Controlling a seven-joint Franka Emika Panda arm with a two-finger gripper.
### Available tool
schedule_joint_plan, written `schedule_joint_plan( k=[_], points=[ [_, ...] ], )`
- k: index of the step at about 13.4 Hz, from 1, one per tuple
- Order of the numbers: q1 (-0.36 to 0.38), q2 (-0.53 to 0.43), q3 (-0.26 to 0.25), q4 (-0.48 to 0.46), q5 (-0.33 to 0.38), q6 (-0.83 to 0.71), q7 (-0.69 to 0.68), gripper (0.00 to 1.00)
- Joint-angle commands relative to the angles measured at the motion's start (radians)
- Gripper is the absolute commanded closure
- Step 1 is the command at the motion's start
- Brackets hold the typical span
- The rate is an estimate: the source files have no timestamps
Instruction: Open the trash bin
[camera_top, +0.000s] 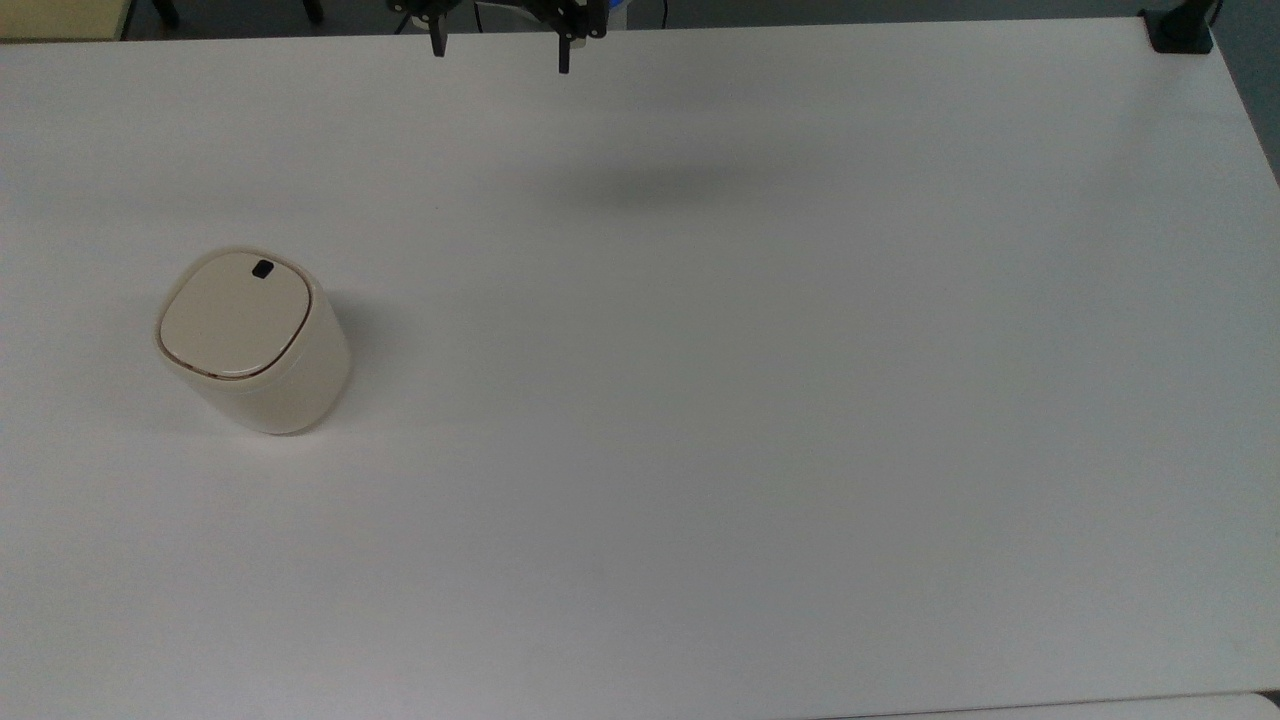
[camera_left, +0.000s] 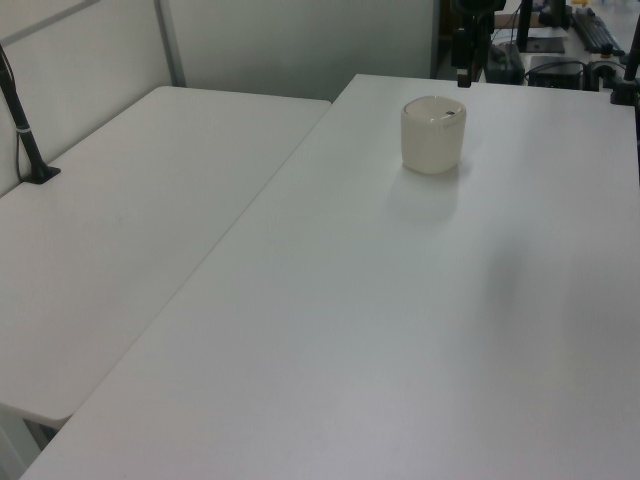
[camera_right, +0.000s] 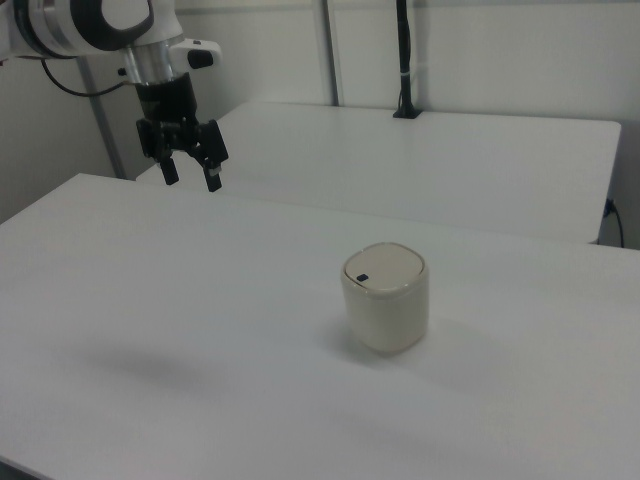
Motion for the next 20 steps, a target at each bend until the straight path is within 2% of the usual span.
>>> schedule_joint_plan(
  k=[1,5,7,8,9,10,12,13,20],
  points=[
    [0.0,-0.03,-0.008,-0.024,0.017,0.006,-0.043,0.0],
    [-0.006,-0.03,-0.01,-0.024,0.017,0.0,-0.083,0.0],
    [-0.014,-0.03,-0.01,-0.024,0.017,0.0,-0.083,0.04],
    [-0.014,-0.03,-0.01,-0.024,0.019,0.0,-0.084,0.21],
    [-0.014,-0.03,-0.01,-0.024,0.019,0.001,-0.084,0.49],
    [-0.014,-0.03,-0.008,-0.024,0.021,0.003,-0.084,0.67],
    [-0.014,-0.03,-0.008,-0.024,0.021,0.003,-0.084,0.94],
    [-0.014,-0.028,-0.008,-0.024,0.021,0.003,-0.084,1.0],
    [-0.015,-0.022,-0.008,-0.023,0.037,0.009,-0.08,1.0]
  ],
)
